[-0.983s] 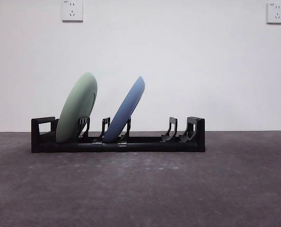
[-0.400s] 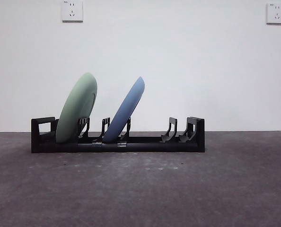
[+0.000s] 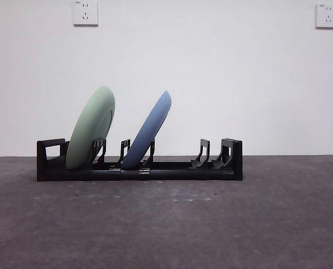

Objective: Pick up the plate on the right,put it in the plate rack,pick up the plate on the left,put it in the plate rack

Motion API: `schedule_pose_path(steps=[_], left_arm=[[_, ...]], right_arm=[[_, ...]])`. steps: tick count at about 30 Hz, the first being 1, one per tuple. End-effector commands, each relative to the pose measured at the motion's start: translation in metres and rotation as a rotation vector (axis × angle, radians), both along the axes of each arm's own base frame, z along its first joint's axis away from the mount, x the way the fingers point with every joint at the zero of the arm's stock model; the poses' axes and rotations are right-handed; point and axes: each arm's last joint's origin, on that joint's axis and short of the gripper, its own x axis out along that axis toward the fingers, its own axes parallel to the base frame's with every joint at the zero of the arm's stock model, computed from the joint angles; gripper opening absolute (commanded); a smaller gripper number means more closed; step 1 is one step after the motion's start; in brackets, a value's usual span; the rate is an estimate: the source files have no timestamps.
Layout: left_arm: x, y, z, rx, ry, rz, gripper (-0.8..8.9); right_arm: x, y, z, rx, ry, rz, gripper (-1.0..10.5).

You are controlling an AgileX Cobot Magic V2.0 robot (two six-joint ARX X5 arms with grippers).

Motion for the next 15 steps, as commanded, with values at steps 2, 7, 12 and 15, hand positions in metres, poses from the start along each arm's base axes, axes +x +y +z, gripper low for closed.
schedule_pose_path(steps=[2, 7, 12, 15], left_arm=[[0.001, 0.0, -0.003, -0.007, 0.004, 0.0, -0.03], [0.001, 0.0, -0.003, -0.007, 0.005, 0.0, -0.03], [0.001, 0.0, -0.003, -0.007, 0.005, 0.0, -0.03], [0.001, 0.0, -0.003, -0.007, 0.005, 0.0, -0.03]], right_arm=[[-0.006, -0.006, -0.039, 0.013, -0.083, -0.058, 0.0], [-0.008, -0.008, -0.103, 0.026, -0.158, -0.091, 0.0], [-0.006, -0.011, -0.162, 0.075, -0.146, -0.147, 0.0], [-0.004, -0.012, -0.194, 0.104, -0.127, -0.19, 0.0]])
